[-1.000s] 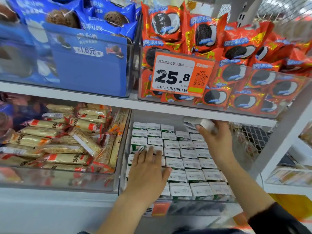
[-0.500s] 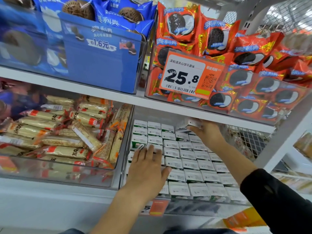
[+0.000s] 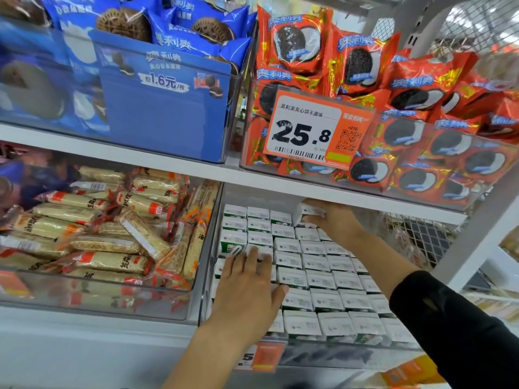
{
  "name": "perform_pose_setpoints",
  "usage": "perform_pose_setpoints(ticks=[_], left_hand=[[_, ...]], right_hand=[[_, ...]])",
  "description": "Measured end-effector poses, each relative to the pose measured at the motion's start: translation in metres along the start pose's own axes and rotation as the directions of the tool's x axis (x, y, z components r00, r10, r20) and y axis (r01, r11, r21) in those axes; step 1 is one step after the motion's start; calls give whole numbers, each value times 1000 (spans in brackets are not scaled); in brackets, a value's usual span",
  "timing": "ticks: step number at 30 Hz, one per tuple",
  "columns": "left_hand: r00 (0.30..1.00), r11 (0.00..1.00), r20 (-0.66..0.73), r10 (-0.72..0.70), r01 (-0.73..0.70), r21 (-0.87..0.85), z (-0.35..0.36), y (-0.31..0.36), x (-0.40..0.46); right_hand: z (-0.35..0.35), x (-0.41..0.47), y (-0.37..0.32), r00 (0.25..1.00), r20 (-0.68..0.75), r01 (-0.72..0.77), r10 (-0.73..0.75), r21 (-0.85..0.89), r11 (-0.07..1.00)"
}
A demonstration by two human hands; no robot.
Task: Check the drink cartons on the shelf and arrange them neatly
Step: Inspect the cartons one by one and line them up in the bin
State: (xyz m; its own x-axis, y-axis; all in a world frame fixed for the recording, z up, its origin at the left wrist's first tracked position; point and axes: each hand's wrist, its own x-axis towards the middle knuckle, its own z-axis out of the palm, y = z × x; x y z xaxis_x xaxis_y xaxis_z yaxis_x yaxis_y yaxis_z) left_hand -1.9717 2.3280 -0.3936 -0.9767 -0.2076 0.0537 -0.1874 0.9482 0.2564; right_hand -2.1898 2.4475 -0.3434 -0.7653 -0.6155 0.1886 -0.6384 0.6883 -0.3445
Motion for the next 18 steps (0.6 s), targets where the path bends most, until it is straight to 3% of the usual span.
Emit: perform_pose_setpoints(ticks=[3, 5, 8, 12, 18], left_hand=[[1000, 1000, 4, 1, -1, -1, -1, 0, 0], [1000, 1000, 7, -3, 3, 1, -1, 1, 0], [1000, 1000, 10, -5, 5, 1, -1, 1, 0], [1000, 1000, 17, -3, 3, -3, -1, 1, 1], [1000, 1000, 13, -5, 5, 15, -1, 3, 0]], right_hand=[[9, 3, -1, 997, 80, 21, -6, -185, 983], [18, -1, -1, 998, 57, 22, -7, -259, 966], [27, -8, 0, 1000, -5, 17, -19, -256, 967], [18, -13, 2, 999, -17, 27, -29, -118, 993], [-4, -2, -1, 951, 298, -63, 85, -82, 995]])
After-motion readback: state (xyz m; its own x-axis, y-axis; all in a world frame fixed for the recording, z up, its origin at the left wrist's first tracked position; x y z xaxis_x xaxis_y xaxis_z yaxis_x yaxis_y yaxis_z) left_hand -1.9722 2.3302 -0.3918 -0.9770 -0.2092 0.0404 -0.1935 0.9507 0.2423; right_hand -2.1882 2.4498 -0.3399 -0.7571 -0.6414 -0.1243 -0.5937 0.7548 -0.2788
